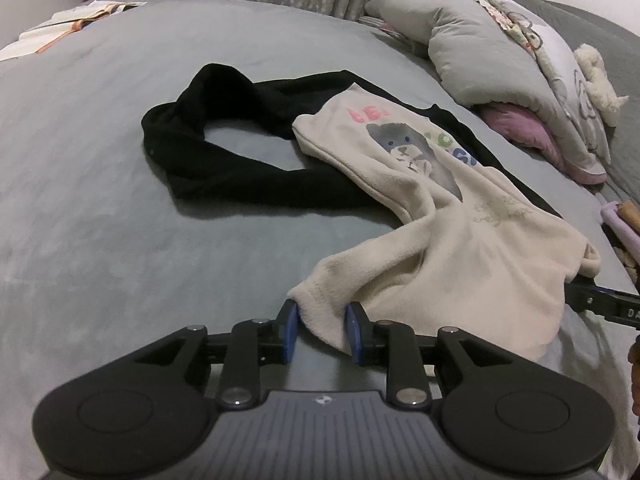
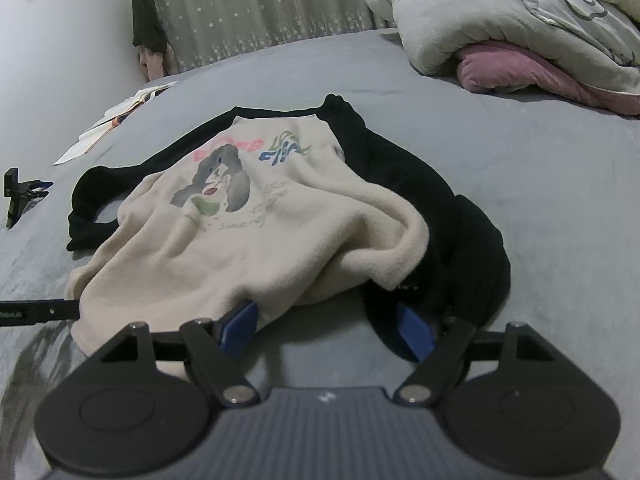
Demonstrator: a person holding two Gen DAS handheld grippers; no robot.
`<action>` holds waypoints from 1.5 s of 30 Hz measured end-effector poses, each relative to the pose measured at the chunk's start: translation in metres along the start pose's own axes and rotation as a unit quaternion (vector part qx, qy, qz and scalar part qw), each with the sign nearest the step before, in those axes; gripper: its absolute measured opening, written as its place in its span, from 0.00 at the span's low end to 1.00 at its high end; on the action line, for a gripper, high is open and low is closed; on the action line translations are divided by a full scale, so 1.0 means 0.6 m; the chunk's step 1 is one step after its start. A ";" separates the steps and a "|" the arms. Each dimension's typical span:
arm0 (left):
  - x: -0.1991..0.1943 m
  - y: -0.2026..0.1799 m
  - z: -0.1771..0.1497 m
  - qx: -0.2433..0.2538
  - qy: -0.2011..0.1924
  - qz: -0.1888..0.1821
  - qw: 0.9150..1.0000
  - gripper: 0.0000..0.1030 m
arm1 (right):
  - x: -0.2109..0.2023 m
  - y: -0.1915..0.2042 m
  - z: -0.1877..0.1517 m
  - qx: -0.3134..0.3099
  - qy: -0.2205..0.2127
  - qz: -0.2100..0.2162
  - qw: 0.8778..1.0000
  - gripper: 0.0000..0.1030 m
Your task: Fold clothes
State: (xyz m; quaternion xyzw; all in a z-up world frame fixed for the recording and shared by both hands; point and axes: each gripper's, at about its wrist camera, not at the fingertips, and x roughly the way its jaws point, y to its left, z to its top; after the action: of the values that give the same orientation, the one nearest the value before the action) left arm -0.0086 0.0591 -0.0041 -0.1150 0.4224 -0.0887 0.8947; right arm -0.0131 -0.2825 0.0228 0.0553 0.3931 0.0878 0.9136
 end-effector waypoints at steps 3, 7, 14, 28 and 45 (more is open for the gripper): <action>0.004 -0.002 0.002 -0.003 -0.001 0.002 1.000 0.23 | 0.000 -0.001 0.000 -0.001 0.000 0.000 1.000 0.74; 0.006 0.000 0.003 -0.005 -0.001 0.000 1.000 0.23 | -0.001 -0.002 0.000 -0.001 0.000 0.002 1.000 0.74; 0.008 0.006 0.014 -0.014 0.007 -0.006 1.000 0.23 | -0.006 -0.011 0.000 0.006 0.000 0.006 1.000 0.74; 0.010 0.024 0.023 -0.010 0.014 -0.026 0.999 0.23 | -0.010 -0.030 0.005 0.018 0.013 0.034 0.999 0.68; -0.065 0.010 -0.010 0.053 -0.011 0.036 0.998 0.01 | -0.011 -0.039 0.012 0.026 0.003 0.007 1.000 0.59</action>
State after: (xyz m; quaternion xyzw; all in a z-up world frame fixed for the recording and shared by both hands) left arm -0.0375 0.0740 0.0189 -0.0530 0.4108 -0.0771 0.9069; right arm -0.0095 -0.3070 0.0282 0.0819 0.3972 0.0843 0.9102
